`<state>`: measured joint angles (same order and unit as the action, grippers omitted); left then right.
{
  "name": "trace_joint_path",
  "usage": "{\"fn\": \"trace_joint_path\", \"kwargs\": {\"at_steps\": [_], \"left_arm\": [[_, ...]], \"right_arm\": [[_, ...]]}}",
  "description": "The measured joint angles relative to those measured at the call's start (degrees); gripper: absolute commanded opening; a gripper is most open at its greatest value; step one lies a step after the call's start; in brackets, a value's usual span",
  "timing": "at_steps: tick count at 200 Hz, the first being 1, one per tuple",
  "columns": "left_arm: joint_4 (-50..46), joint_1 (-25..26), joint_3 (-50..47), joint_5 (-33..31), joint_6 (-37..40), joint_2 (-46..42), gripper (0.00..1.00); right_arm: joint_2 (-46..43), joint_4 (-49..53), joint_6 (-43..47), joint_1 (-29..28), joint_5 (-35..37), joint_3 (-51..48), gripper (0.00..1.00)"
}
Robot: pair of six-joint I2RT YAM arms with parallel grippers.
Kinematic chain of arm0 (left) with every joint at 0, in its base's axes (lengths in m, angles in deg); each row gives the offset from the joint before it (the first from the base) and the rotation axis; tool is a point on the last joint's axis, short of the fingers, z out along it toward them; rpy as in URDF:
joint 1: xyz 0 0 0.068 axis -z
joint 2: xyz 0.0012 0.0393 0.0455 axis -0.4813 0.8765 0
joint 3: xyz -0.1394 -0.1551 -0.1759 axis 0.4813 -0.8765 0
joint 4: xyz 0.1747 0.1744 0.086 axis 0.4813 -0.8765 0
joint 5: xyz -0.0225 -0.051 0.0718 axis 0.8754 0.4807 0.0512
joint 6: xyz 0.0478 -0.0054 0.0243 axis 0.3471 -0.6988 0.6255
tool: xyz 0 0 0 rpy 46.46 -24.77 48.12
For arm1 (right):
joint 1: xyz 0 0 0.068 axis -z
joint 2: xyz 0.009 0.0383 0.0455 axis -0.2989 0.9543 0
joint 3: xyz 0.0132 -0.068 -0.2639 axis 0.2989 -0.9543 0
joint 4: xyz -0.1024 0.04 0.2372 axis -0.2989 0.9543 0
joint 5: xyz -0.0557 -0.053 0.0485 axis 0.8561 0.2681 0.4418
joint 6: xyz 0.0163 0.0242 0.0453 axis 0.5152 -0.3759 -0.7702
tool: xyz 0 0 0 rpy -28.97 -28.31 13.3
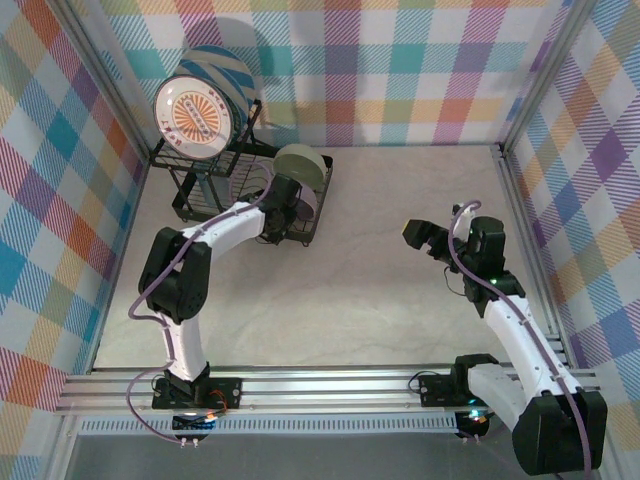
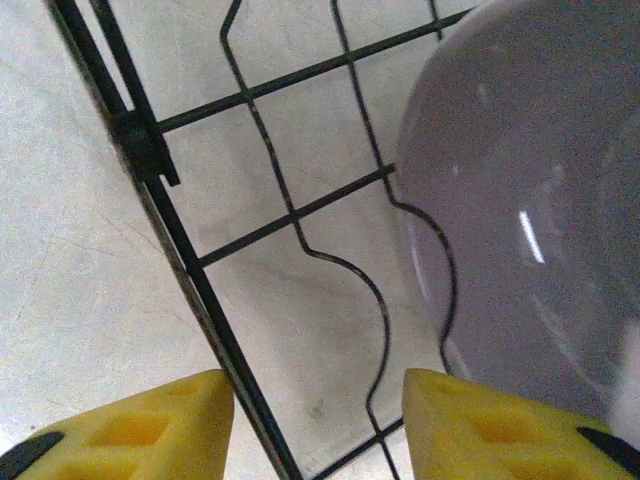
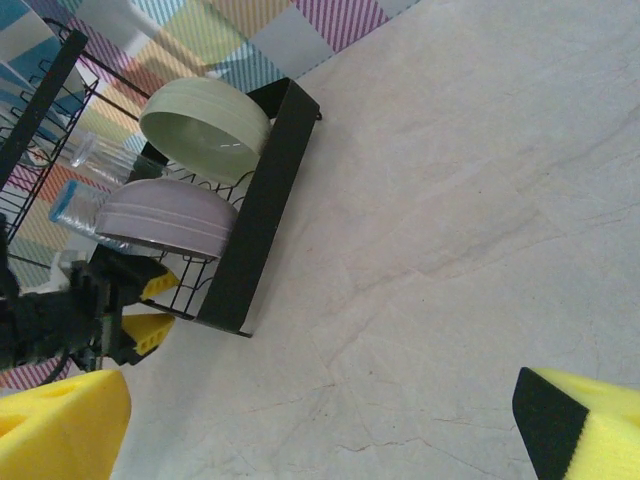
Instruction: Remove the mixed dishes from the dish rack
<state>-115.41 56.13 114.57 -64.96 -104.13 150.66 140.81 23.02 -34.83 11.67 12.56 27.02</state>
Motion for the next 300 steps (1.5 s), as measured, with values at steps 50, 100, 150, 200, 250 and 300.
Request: {"fn": "trace_joint_path", "kwargs": {"at_steps": [50, 100, 150, 200, 250, 300], "left_arm": [[-1.7, 0.0, 0.0, 0.9, -2.4, 0.3, 0.16], [-1.7, 0.0, 0.0, 1.3, -4.8, 0.1, 0.0], [-1.9, -0.1, 0.0, 2.1, -3.5, -0.1, 0.0], [-4.4, -0.3, 0.0, 3.5, 0.5, -0.7, 0.0], [-7.5, -0.2, -1.0, 5.6, 5.1, -2.1, 0.0], [-10.6, 0.7, -1.9, 7.7, 12.0, -3.4, 0.0]], "right_arm": [[-0.7, 0.3, 0.0, 0.0, -0.4, -0.4, 0.99], [-0.7, 0.6, 0.0, 0.0, -1.0, -0.4, 0.99], [-0.8, 0.6, 0.2, -2.3, -5.8, -0.4, 0.99], [-2.0, 0.0, 0.2, -4.4, -8.8, -0.5, 0.99], [-2.2, -0.2, 0.0, -4.8, -8.3, -0.8, 0.99], [-2.1, -0.2, 0.0, -4.8, -5.8, -0.8, 0.99]]}}
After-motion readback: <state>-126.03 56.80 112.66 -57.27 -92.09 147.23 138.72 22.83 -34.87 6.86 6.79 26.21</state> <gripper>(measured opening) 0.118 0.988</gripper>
